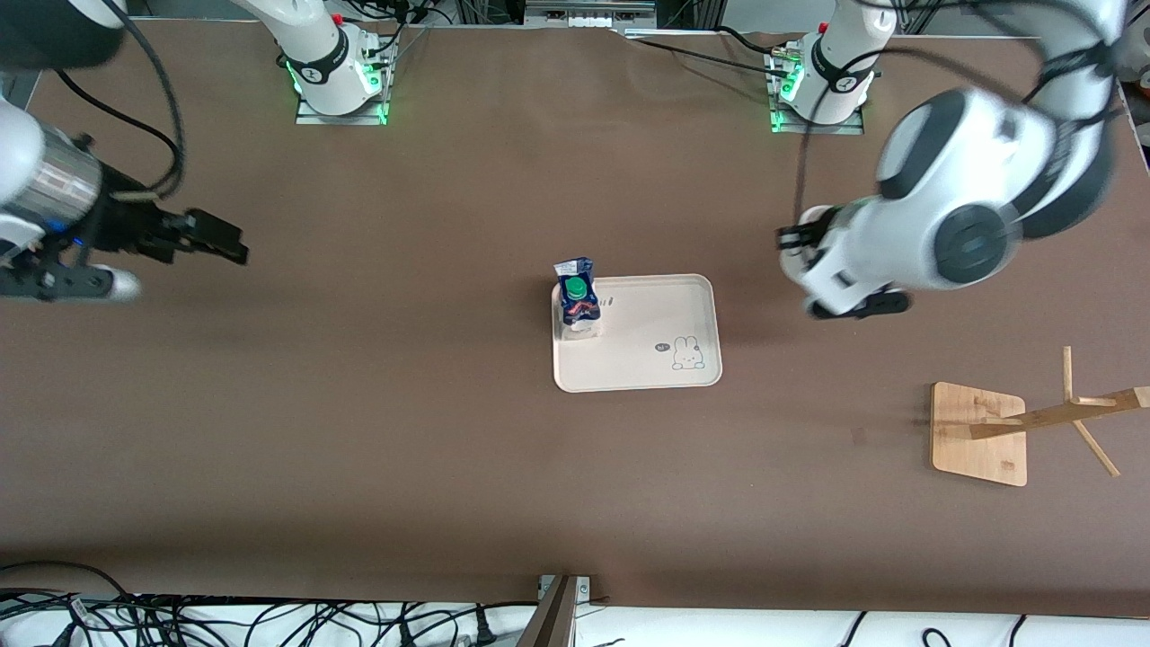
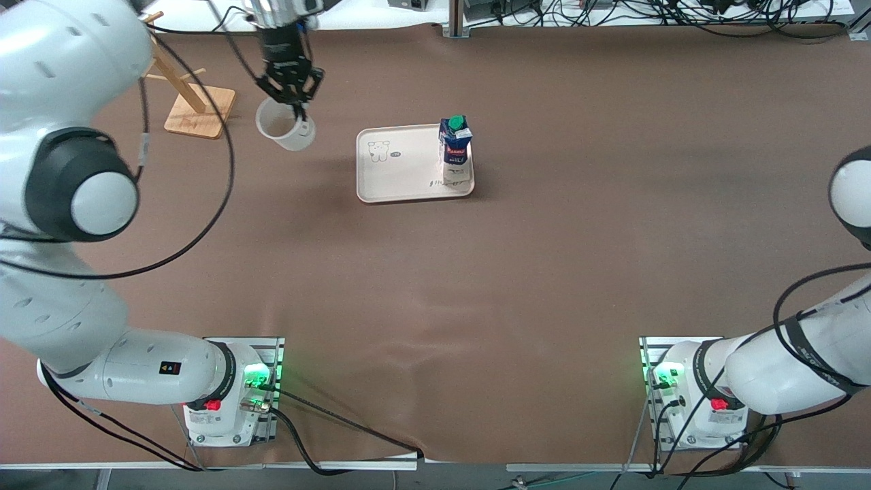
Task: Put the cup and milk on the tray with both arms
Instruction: 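Release the carton and withdraw the right gripper while the left gripper carries the mug, then lower the white mug onto the tray with the left gripper and release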
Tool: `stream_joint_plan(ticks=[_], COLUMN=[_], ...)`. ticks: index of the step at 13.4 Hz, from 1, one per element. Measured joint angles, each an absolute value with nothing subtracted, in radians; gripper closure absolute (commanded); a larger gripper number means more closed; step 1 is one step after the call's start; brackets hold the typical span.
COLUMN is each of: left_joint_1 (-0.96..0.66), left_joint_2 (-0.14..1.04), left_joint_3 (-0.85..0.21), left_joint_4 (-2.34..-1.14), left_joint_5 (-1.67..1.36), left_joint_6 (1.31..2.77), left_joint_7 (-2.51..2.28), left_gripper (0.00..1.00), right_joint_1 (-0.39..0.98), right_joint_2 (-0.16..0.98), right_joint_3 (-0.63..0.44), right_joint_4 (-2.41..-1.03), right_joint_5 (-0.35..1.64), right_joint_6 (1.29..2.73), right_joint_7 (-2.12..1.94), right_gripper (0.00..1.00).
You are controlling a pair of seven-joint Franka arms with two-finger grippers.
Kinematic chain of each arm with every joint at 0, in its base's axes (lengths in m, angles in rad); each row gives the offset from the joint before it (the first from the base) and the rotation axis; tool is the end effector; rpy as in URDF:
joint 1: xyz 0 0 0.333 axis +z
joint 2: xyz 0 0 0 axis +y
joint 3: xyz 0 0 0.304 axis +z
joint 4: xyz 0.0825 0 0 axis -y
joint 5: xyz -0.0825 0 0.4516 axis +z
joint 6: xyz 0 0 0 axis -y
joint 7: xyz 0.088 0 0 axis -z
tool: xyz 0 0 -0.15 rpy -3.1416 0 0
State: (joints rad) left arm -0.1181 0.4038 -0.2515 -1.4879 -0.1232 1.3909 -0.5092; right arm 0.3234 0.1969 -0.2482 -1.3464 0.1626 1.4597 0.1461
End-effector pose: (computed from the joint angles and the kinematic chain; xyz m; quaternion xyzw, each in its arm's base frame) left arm 0.6093 -0.2419 0.3527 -0.9618 -0.0688 0.2650 0.0018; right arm 0.6583 0.0893 0.5576 -0.9972 0.0281 0.0450 0.0523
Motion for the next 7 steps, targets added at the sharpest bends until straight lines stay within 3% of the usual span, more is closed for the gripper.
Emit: stream_joint_plan(ticks=[4,7], left_joint_1=[-0.225,-0.272], left_joint_2=[0.631,0.737], left_joint_3=[-0.252,-0.252], left_joint_4=[-1.333,-1.263], left_joint_5=[-0.123,-0.128], left_joint_6=[1.410,1.521], left_joint_7=[-0.677,-0.774], left_gripper=[1.00,1.00], right_joint_1=[0.323,0.260], right_joint_2=[0.026,-0.051], right_joint_3=[-0.251,-0.183], right_joint_4=[-1.577,-1.739], right_joint_5=[0.090,0.041], right_joint_6=[1.515,1.633], right_joint_7=[0.137,0.089], right_gripper=[0.00,0.00])
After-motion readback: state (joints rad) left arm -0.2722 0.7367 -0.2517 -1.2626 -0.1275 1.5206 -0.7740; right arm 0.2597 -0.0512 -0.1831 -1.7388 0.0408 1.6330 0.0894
